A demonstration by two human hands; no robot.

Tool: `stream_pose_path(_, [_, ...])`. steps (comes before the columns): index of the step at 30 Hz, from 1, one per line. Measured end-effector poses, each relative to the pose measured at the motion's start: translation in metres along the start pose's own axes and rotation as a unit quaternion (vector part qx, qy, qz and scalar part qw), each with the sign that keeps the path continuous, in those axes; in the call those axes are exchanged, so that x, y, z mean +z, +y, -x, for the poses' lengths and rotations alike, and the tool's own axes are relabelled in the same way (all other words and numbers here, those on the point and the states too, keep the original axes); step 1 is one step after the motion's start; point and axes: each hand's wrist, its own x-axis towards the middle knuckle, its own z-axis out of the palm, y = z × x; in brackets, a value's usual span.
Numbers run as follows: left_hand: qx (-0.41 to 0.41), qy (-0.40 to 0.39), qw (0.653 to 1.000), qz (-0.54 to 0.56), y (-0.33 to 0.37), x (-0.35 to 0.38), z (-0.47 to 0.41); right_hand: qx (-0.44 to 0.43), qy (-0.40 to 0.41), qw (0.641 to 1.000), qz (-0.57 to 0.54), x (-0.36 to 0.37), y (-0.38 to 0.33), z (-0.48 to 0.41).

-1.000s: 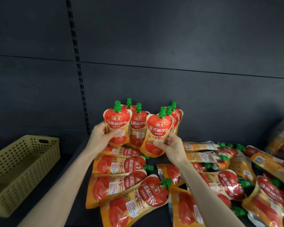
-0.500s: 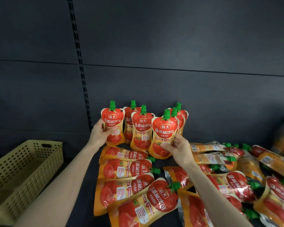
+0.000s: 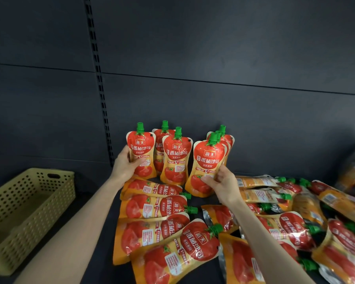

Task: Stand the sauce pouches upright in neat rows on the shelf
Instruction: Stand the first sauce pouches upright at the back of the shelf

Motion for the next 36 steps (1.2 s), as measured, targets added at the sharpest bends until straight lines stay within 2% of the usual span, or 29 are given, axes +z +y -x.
stream_pose_path(6, [-0.006, 0.060, 0.997, -0.049, -0.001, 0.003, 0.003, 0.004, -0.002, 1.000, 0.027, -0.004, 0.004, 0.002])
stream_pose_path(12, [-0.031, 0.076, 0.995, -0.065, -0.004, 0.003, 0.016, 0.007, -0.014, 0.998, 0.061, -0.006, 0.002, 0.004])
stream_pose_path(15, [0.004, 0.101, 0.988, -0.115, -0.001, 0.005, 0.035, 0.010, -0.008, 0.996, 0.084, -0.006, -0.001, 0.007])
stream_pose_path(17, [0.065, 0.059, 0.984, -0.157, 0.003, 0.009, 0.046, 0.011, 0.001, 0.995, 0.101, -0.006, -0.002, 0.009])
stream_pose_path(20, [0.099, -0.099, 0.964, -0.226, 0.011, 0.022, 0.056, 0.009, 0.030, 0.993, 0.111, -0.007, -0.002, 0.015])
stream_pose_path(24, [0.090, -0.202, 0.878, -0.425, 0.015, 0.029, 0.056, -0.017, 0.089, 0.983, 0.157, -0.011, -0.002, 0.026])
stream_pose_path(26, [0.076, -0.229, 0.846, -0.475, 0.015, 0.028, 0.056, -0.025, 0.094, 0.982, 0.161, -0.013, -0.005, 0.035])
stream_pose_path(30, [0.070, -0.234, 0.839, -0.487, 0.015, 0.026, 0.054, -0.041, -0.024, 0.983, 0.178, -0.003, -0.013, 0.052])
stream_pose_path(36, [0.083, -0.230, 0.839, -0.486, 0.013, 0.018, 0.054, -0.035, -0.153, 0.937, 0.312, 0.026, -0.021, 0.045])
